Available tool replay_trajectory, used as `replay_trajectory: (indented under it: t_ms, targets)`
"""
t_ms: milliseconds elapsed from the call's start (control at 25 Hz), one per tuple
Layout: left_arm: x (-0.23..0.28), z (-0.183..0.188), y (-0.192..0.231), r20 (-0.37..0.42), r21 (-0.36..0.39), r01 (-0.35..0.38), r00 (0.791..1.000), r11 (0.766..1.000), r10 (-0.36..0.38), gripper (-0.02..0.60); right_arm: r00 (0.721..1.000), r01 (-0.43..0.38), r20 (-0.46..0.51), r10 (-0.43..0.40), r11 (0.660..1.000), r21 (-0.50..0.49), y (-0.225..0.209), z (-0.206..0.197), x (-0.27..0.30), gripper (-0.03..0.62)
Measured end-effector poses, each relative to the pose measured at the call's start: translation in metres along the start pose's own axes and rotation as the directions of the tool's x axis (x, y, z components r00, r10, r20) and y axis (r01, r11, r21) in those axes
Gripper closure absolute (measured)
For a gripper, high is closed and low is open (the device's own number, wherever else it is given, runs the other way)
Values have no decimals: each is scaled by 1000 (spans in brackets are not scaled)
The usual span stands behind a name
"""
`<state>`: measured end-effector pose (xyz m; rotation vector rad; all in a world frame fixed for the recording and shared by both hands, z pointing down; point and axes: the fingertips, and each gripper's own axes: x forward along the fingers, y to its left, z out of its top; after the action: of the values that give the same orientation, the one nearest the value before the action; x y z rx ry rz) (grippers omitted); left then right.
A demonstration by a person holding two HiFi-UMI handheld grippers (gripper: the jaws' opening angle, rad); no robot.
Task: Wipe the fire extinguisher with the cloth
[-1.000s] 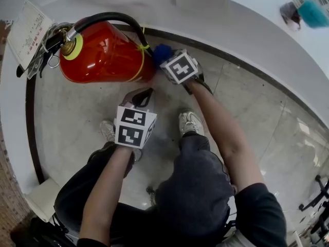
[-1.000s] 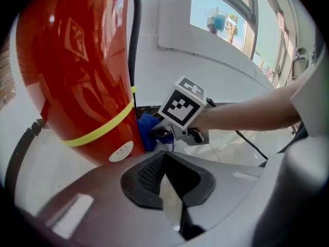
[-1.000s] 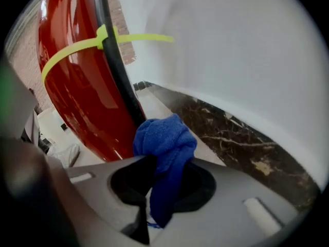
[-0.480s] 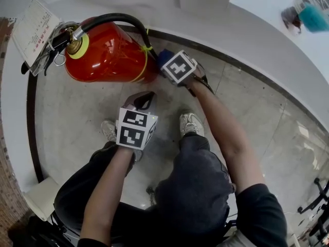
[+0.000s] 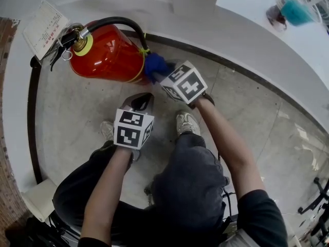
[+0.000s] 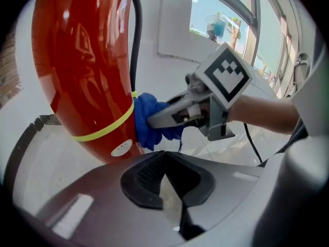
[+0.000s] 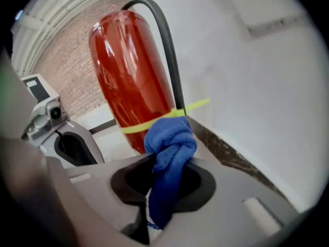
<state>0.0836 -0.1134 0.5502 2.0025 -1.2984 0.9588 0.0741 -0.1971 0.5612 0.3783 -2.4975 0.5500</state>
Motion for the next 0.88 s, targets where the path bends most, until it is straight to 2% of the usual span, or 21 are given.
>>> replay_trajectory:
  t_ms: [160, 280, 360, 440, 600, 720, 880]
  targets:
    - [1, 3, 6, 2, -19, -12, 1000, 1000, 12, 577, 998, 23, 63, -19, 998, -61, 3, 29, -21, 520]
    - [5, 3, 9, -4, -25, -11, 1000, 1000, 11, 577, 993, 49, 112, -44, 998, -43, -6, 38, -24, 520]
    - [8, 1, 9, -8, -31, -9, 1000, 999, 9, 577, 997, 51, 56, -50, 998, -24, -12, 22, -9, 522]
    - [10, -1, 8, -14, -35, -6, 1000, 999, 5, 577, 998, 33, -50, -33, 999, 1, -12, -11, 10, 522]
    - [16, -5, 11, -25, -39, 9, 1000, 999, -10, 577, 975, 7, -221, 0, 1000, 30, -2, -72, 30, 522]
    - [22, -12, 13, -33, -53, 17, 999, 998, -19, 577, 964, 48, -263, -36, 998, 38, -15, -86, 35, 522]
    - [28, -18, 13, -39, -68, 28, 999, 997, -30, 577, 954, 104, -285, -91, 994, 31, -41, -84, 48, 522]
